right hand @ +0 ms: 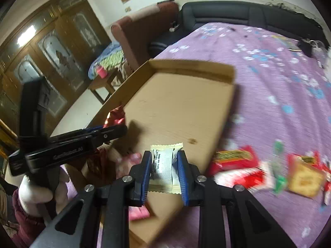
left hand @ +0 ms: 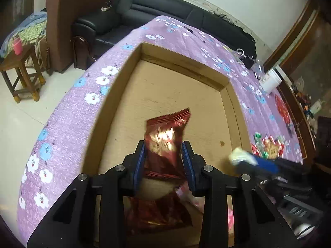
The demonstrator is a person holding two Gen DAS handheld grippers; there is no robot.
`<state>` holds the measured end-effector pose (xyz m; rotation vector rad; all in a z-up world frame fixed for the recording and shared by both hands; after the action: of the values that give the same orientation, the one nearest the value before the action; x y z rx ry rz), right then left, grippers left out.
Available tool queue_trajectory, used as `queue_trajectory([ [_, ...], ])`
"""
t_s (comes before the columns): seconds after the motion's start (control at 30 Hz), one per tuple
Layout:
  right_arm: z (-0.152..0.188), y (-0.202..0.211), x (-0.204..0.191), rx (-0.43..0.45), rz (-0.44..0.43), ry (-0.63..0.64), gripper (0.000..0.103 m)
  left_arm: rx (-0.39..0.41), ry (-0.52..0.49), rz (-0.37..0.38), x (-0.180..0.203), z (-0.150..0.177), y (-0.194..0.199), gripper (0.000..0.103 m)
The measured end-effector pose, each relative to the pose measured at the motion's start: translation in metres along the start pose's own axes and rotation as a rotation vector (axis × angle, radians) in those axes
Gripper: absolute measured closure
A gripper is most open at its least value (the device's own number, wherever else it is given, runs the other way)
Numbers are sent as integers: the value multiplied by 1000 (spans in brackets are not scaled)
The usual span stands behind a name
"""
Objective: Organize snacks
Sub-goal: 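Move both snacks over the box lid and release them inside, then grasp the red-white packet with the left gripper while the right grasps the cheese biscuit pack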
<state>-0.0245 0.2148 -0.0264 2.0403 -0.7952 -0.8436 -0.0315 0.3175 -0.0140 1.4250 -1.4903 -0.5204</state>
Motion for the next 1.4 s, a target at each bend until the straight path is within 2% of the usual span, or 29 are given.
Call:
queue_trajectory([
  [0.13, -10, -21, -12, -13, -3, 26, 75, -13, 79, 82, -11, -8, 4, 69],
  [0.2, -13, -22, -15, -8, -6, 36, 72, -8, 103, 78, -16, -10, 10, 69],
  [0.27, -12, -15, -14, 9, -6, 33, 58, 4, 116, 64, -18, -9, 16, 69],
  [0.4, -10, 5, 2, 52, 9, 3, 55, 18, 137, 127, -13, -2, 28, 69],
  [0.5, -5, 30, 25, 97, 43, -30, 55, 31, 112, 152, 4, 5, 37, 69],
  [0.57, 4, 52, 47, 129, 75, -63, 55, 35, 89, 201, 21, 11, 42, 69],
  [0.73, 32, 98, 130, 176, 190, -201, 55, -13, 12, 290, 70, 31, 38, 69],
  [0.9, 48, 106, 169, 156, 215, -257, 55, -69, -83, 283, 122, 54, 19, 69],
  [1.03, 32, 90, 170, 140, 213, -222, 55, -110, -143, 253, 148, 70, 8, 69],
  [1.13, 25, 69, 177, 102, 203, -217, 54, -123, -159, 231, 152, 78, 7, 69],
  [1.23, 32, 61, 183, 59, 146, -227, 52, -113, -161, 223, 148, 81, 13, 69],
  [1.3, 44, 64, 177, 23, 65, -216, 52, -105, -157, 222, 145, 80, 15, 69],
  [1.4, 62, 67, 165, -28, 18, -176, 52, -101, -158, 223, 146, 79, 12, 69],
])
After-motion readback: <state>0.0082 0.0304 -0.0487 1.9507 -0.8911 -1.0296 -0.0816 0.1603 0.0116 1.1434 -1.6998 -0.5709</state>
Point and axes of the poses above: each gripper's, at about its wrist camera, not at the fingertips, and y roughly against the way its jaws point, x to its right, z to its underside, the point moved 5 cm from there along -y, roughly the way its jaws point, and after that the axes turned 7 degrees about -x, right-handed, at the moved point
